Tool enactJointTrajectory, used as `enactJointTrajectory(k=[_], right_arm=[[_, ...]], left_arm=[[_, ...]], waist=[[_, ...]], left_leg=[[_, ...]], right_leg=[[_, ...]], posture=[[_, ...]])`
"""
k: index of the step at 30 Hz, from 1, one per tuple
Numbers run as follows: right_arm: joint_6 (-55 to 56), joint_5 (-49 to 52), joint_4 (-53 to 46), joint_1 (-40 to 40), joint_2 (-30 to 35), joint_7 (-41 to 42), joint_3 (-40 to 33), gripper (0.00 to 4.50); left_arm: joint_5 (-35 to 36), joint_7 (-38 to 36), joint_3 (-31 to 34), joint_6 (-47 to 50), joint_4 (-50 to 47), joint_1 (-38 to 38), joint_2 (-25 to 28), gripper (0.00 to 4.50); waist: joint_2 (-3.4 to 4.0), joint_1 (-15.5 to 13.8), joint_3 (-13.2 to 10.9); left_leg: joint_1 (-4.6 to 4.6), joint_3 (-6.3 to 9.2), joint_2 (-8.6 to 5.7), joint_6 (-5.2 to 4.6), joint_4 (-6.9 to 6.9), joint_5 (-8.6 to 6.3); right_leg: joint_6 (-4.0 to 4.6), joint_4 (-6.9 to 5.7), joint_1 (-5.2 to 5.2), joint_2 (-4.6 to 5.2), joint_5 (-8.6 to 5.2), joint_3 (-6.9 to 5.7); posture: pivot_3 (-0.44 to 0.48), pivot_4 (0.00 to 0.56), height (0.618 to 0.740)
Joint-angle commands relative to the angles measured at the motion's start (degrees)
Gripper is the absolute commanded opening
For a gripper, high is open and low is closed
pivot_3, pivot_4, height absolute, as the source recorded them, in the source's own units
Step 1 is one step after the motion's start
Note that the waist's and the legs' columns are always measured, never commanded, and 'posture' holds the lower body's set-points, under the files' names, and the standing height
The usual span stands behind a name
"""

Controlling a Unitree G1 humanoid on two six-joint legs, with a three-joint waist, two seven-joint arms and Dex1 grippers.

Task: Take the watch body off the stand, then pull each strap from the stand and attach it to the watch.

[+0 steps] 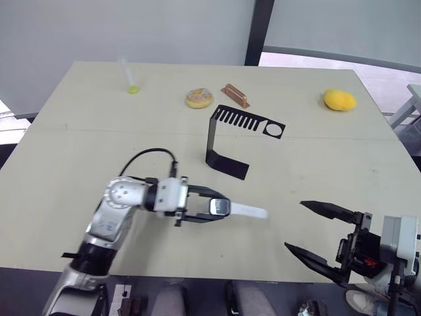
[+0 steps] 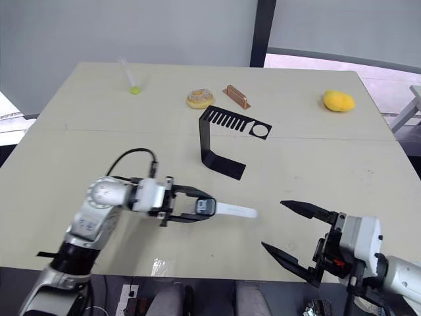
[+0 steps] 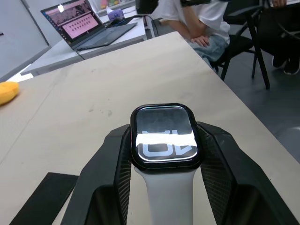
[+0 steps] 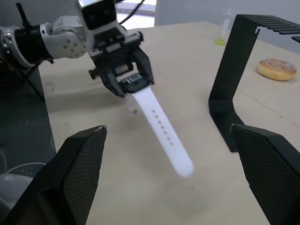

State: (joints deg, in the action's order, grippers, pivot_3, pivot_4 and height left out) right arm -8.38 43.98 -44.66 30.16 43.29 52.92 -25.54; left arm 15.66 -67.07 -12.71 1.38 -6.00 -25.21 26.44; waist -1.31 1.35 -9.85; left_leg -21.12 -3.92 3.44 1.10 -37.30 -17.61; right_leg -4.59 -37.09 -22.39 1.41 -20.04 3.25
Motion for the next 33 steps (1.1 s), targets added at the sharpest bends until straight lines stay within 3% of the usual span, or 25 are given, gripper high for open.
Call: enactJointTrajectory(k=[1,5,14,18,20,26,29,33], right_arm=[[-0.68,0.01,-1.37,-0.24,0.62,1.26,-0.14,4.46],[-3.33,2.23,-2.28,-2.36,1.01,-0.92,-0.1,4.46],[-4.07,-1.25,1.18,-2.93,0.28,1.63,2.11,4.46],[-2.74,-2.75,4.61,-3.76,0.6,4.07,2.15,4.5],[-2.11,-3.65,6.94,-4.66,1.82,6.26,1.12,4.5],[-1.18,-3.37,17.07,-6.5,6.82,14.5,-7.47,4.5],[-1.61,-3.86,21.92,-8.22,9.48,17.01,-10.76,4.5],[1.91,-7.56,26.75,-8.96,11.71,21.84,-11.66,4.5]], left_arm=[[-7.03,5.42,-4.55,4.77,1.91,-1.65,-0.96,1.58],[-8.8,4.75,-8.16,7.7,1.07,-0.73,-0.58,1.58],[-11.35,6.43,-8.83,9.07,2.04,0.1,0.82,1.58],[-8.87,7.1,-6.22,8.61,1.89,0.96,-0.27,3.44],[-4.82,5.09,-2.4,8.17,-1.07,2.56,1.56,4.43],[9.25,-3.25,19.26,12.77,-10.58,18.11,18.67,4.48],[10.75,-1.12,30.95,13.05,-10.83,25.36,22.55,4.48],[8.93,3.71,41.02,8.74,-9.34,31.09,21.69,4.48]], waist=[[0.0,0.21,0.0],[0.01,0.45,0.0],[0.0,0.07,0.0],[0.0,0.06,0.0],[0.0,0.19,0.0],[0.04,1.3,-0.07],[0.03,1.14,-0.16],[0.04,0.18,-0.19]], left_leg=[[0.01,0.0,0.0,0.0,0.01,0.0],[0.07,0.02,0.07,0.02,0.08,0.01],[0.04,0.06,-0.01,0.02,0.01,0.01],[0.04,0.06,-0.04,0.01,0.02,0.01],[0.04,0.06,-0.03,0.01,0.02,0.01],[0.36,0.01,0.13,0.08,0.23,-0.01],[0.59,-0.01,0.11,0.1,0.25,-0.02],[0.81,0.0,0.11,0.04,0.27,-0.24]], right_leg=[[0.0,0.0,0.0,-0.01,0.0,0.01],[0.03,-0.05,-0.06,-0.2,-0.01,0.21],[0.02,-0.07,-0.06,-0.04,-0.01,0.17],[0.02,-0.07,-0.06,-0.03,-0.01,0.16],[0.02,-0.07,-0.06,-0.03,-0.01,0.16],[0.32,-0.31,-0.07,-0.09,-0.17,0.14],[0.36,-0.31,0.1,-0.01,-0.2,0.13],[0.34,-0.02,0.44,0.05,-0.19,0.07]], posture=[[0.0,0.15,0.74],[0.0,0.15,0.74],[0.0,0.15,0.74],[0.0,0.15,0.74],[0.0,0.15,0.74],[0.0,0.15,0.74],[0.0,0.15,0.74],[0.0,0.15,0.74]])
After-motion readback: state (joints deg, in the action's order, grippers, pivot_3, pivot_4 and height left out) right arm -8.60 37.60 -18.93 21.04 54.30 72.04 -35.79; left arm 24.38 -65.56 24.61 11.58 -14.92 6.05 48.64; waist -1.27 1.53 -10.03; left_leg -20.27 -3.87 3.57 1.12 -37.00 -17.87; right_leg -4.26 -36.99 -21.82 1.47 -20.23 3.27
